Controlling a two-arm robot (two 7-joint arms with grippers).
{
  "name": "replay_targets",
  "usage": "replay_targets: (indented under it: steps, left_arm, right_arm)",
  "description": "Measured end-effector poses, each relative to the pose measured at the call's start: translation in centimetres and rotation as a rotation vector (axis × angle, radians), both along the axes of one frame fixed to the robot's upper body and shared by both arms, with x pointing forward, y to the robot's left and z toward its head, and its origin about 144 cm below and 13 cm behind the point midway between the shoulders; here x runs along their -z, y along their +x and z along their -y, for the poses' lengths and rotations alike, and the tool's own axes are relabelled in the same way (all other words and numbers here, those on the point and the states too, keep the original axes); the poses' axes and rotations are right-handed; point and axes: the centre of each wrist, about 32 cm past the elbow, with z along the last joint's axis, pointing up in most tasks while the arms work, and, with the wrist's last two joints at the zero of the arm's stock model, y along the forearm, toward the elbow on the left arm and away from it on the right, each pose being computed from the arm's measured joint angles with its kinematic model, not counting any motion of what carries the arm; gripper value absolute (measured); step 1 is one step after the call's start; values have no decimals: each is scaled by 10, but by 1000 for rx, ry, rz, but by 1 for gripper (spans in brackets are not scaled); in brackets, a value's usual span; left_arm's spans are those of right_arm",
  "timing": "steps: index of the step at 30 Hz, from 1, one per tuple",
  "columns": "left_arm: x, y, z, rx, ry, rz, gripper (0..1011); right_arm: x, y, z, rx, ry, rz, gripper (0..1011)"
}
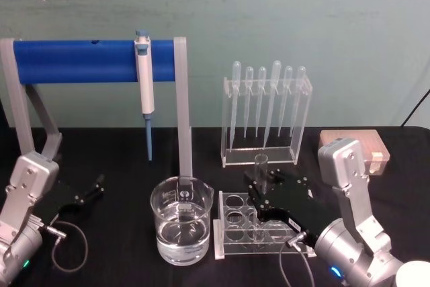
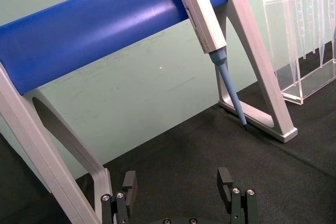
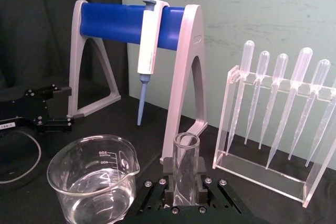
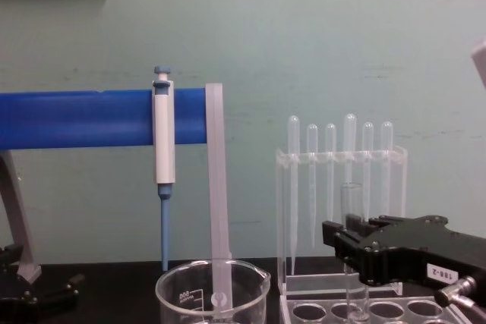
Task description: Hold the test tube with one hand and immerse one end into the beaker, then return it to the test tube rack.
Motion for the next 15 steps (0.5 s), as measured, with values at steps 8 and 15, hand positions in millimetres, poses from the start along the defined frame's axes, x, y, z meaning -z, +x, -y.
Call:
replay_targets:
  steps: [8, 15]
  left_arm:
    - [0, 0, 0, 0, 0, 0, 1000]
    - [0, 0, 0, 0, 0, 0, 1000]
  right_arm:
    - [2, 0, -1, -3, -3, -8, 225]
    - [2, 0, -1, -4, -4, -14, 373]
